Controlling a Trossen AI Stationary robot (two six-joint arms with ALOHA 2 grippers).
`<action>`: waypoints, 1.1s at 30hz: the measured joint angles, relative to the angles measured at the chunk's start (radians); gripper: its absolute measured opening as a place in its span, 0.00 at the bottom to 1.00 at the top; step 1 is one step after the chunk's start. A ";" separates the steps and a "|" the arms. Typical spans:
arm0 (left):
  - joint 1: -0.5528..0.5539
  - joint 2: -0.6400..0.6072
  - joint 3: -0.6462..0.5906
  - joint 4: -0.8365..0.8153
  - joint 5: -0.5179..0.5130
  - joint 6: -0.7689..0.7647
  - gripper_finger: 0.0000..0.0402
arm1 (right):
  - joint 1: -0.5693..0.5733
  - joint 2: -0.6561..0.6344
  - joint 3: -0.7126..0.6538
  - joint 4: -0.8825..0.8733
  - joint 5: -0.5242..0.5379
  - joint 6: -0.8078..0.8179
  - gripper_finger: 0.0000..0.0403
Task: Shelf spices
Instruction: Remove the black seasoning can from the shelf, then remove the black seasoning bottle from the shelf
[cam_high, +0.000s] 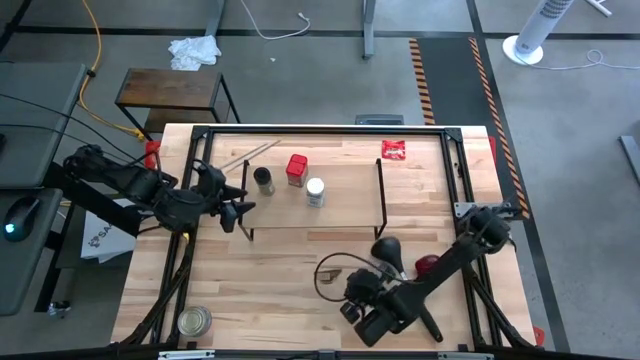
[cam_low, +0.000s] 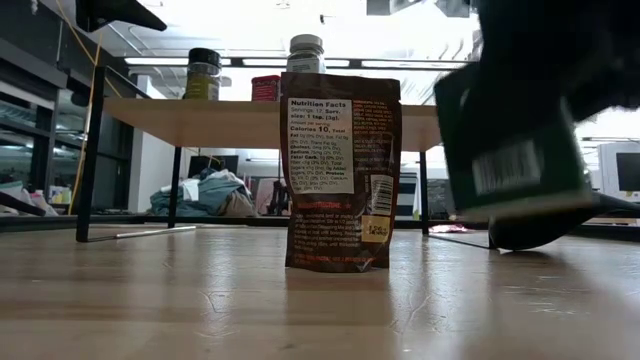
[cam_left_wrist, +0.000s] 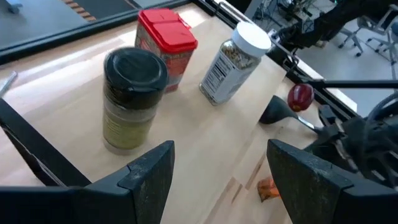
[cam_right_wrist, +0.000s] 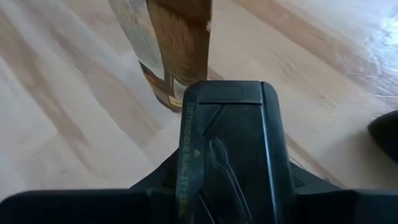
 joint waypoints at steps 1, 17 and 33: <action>0.000 0.002 0.000 0.000 0.009 0.000 0.63 | -0.004 0.010 0.000 0.000 -0.012 -0.018 0.29; 0.000 0.019 0.000 0.000 0.039 -0.002 0.63 | -0.094 0.015 0.000 -0.020 -0.298 -0.168 0.56; 0.058 0.018 0.152 -0.093 -0.007 0.277 0.63 | -0.025 -0.221 0.000 -0.192 -0.278 -0.162 0.57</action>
